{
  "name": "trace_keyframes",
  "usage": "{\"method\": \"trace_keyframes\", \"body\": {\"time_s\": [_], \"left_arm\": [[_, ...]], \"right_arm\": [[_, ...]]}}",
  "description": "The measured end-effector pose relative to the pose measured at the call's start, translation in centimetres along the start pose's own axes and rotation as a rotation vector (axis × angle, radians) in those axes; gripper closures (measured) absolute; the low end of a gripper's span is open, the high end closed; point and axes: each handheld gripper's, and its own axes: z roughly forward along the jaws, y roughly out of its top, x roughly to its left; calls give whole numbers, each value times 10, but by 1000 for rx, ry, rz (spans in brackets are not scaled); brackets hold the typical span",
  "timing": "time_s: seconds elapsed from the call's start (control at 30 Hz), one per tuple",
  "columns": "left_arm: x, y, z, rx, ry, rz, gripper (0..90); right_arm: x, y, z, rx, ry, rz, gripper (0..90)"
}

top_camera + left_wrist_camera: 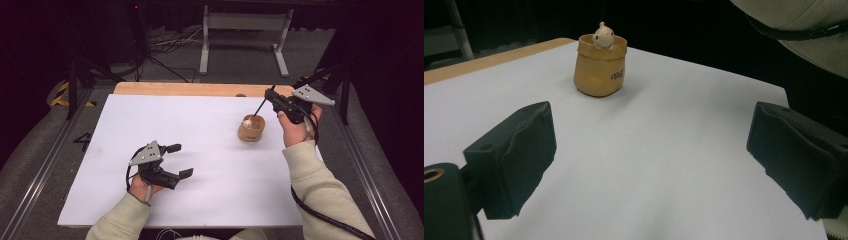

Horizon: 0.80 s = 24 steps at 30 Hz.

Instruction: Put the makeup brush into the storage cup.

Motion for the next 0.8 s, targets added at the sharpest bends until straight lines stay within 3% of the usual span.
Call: {"method": "trace_keyframes", "body": {"time_s": [0.8], "left_arm": [[1,-1,0,0,2,-5,64]], "right_arm": [[-2,-34,19,69,5,41,856]]}}
